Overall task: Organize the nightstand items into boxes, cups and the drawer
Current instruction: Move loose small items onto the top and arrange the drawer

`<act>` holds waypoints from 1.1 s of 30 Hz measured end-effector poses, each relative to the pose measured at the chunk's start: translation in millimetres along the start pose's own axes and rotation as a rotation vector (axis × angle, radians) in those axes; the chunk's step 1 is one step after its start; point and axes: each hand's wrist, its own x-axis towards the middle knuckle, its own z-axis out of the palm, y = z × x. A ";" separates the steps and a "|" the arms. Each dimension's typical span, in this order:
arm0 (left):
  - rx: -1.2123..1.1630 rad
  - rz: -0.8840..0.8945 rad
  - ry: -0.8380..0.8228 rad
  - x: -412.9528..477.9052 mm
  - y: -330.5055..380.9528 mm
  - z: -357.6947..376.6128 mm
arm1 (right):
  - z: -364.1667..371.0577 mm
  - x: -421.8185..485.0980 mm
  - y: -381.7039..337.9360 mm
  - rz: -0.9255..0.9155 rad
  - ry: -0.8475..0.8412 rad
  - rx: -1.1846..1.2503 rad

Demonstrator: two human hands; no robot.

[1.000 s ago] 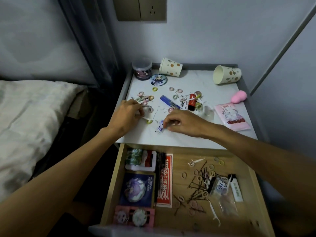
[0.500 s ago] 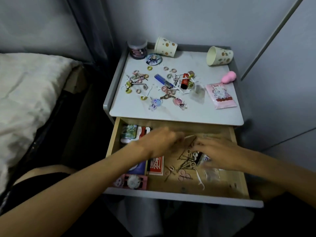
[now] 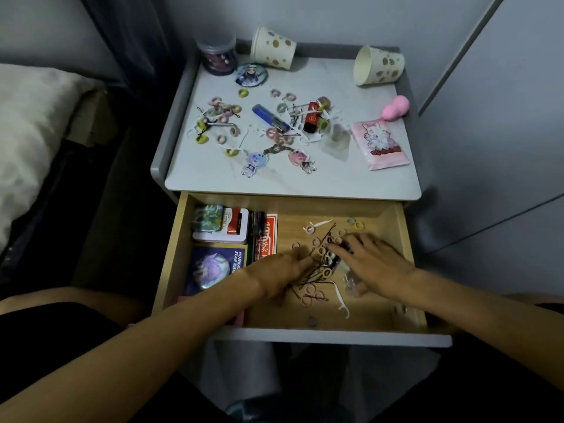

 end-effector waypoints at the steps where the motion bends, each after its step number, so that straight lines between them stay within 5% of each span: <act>1: -0.030 -0.006 0.011 3.4 -2.5 3.5 | 1.4 2.2 0.6 -0.003 0.019 0.021; 8: -0.234 -0.088 0.226 9.2 4.6 10.1 | 1.5 15.3 8.7 0.062 0.120 0.253; 15: -0.056 -0.339 0.193 6.5 33.9 17.9 | 0.1 19.5 7.5 0.061 0.053 0.193; 25: 0.079 -0.312 0.121 25.7 31.8 18.5 | 5.8 30.3 7.7 0.032 0.127 0.203; 33: -0.163 -0.274 0.285 35.0 2.8 12.2 | -2.5 34.6 16.4 0.001 0.167 0.202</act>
